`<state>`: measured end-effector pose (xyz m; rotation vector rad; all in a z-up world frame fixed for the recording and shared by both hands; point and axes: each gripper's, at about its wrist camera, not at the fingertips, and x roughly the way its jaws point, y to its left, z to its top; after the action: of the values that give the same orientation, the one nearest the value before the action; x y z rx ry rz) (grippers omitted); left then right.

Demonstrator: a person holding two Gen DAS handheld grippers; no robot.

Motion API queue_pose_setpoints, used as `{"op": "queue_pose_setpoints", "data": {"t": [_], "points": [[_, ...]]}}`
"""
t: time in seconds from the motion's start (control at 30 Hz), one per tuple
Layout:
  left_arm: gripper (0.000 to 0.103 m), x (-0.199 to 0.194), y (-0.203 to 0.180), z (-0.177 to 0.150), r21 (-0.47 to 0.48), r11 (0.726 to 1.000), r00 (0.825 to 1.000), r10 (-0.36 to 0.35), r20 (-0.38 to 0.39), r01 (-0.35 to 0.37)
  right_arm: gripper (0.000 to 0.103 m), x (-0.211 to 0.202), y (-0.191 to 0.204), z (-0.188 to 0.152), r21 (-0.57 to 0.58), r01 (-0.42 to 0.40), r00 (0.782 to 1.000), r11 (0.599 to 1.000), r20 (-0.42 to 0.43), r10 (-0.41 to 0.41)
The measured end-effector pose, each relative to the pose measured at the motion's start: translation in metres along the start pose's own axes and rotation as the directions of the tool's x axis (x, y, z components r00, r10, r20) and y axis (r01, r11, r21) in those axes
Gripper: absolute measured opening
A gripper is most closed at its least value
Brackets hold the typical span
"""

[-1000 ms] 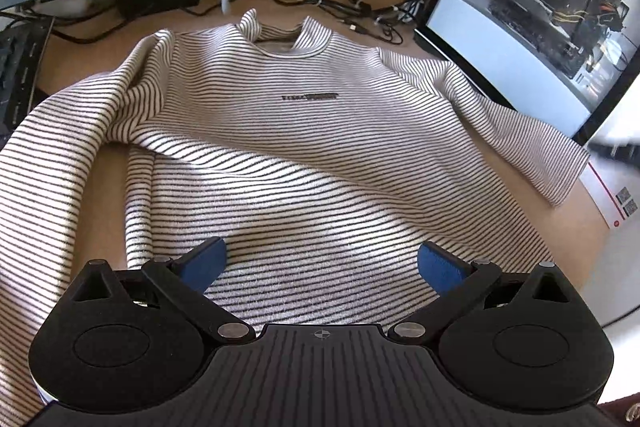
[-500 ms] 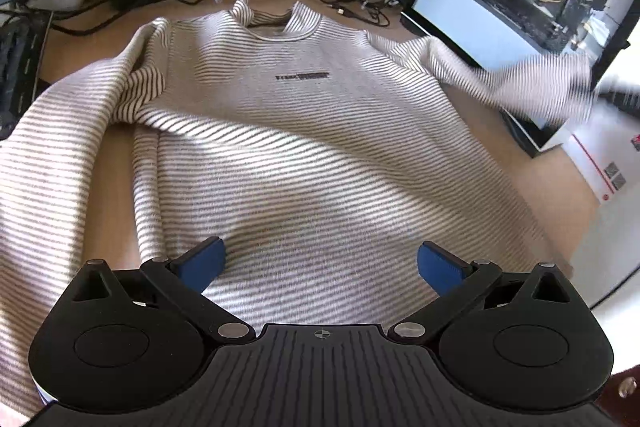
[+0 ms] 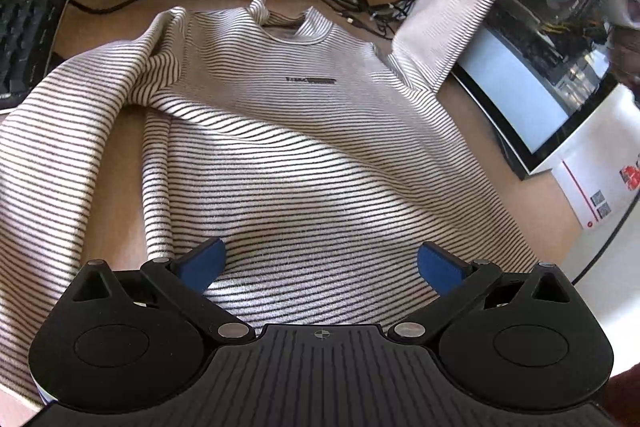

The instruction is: Fold clothes

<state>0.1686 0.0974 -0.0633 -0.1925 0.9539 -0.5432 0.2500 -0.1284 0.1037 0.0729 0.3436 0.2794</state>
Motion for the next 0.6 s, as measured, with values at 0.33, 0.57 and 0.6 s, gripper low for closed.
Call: {"op": "queue_pose_setpoints", "data": {"t": [0.33,0.57,0.6], "points": [[0.103,-0.003,0.012,0.008,-0.079,0.996,0.999,-0.042,-0.009,0.041,0.057,0.025,0.012,-0.006,0.021,-0.084,0.996,0.996,0.001,0.084],[0.103,-0.004,0.010,0.034,-0.102,0.994,0.998,-0.022,0.065,0.029,0.063,0.044,-0.038,-0.076,0.099,0.009,0.979,0.995,-0.202,0.011],[0.103,-0.006,0.010,0.041,-0.109,0.994,0.996,-0.012,0.090,0.021,0.064,0.047,-0.043,-0.089,0.110,0.015,0.972,0.994,-0.236,0.012]]}}
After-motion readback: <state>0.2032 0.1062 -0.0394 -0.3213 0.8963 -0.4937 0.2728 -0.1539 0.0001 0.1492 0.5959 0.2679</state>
